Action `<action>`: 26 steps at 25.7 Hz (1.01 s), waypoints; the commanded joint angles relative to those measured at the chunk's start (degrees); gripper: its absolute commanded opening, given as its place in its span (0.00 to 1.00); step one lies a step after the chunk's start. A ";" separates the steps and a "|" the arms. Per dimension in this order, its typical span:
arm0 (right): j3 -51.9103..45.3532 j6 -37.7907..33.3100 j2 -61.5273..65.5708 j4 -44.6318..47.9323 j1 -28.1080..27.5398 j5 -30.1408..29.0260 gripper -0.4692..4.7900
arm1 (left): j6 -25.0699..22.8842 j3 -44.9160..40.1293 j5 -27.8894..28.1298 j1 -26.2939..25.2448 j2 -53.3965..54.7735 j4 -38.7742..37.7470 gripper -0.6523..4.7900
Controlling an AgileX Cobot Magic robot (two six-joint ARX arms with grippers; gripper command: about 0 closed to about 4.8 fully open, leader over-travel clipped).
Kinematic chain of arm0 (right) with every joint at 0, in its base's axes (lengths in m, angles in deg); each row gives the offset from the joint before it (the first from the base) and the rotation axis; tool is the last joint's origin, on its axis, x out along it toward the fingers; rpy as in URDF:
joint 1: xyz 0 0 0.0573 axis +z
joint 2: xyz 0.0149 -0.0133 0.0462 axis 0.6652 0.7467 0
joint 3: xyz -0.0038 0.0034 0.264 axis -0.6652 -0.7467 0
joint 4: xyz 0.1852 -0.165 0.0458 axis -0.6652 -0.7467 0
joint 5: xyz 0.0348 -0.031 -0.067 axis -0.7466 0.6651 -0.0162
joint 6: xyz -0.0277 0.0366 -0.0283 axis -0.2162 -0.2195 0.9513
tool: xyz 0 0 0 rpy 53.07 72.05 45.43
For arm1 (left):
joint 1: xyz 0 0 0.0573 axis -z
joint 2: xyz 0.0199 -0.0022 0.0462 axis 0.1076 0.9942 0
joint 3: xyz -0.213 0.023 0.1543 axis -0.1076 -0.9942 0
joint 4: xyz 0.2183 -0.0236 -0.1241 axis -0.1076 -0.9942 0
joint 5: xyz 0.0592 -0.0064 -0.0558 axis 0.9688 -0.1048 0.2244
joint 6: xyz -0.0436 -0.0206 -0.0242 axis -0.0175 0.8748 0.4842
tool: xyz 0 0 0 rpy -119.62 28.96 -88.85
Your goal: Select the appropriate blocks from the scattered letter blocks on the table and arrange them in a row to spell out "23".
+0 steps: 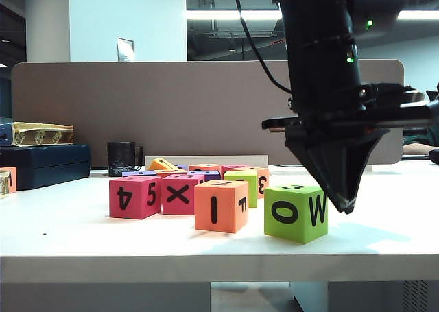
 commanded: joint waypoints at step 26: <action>0.15 0.13 -0.13 -9.90 0.07 -7.85 0.09 | 4.74 0.09 4.42 -2.56 0.92 4.92 0.16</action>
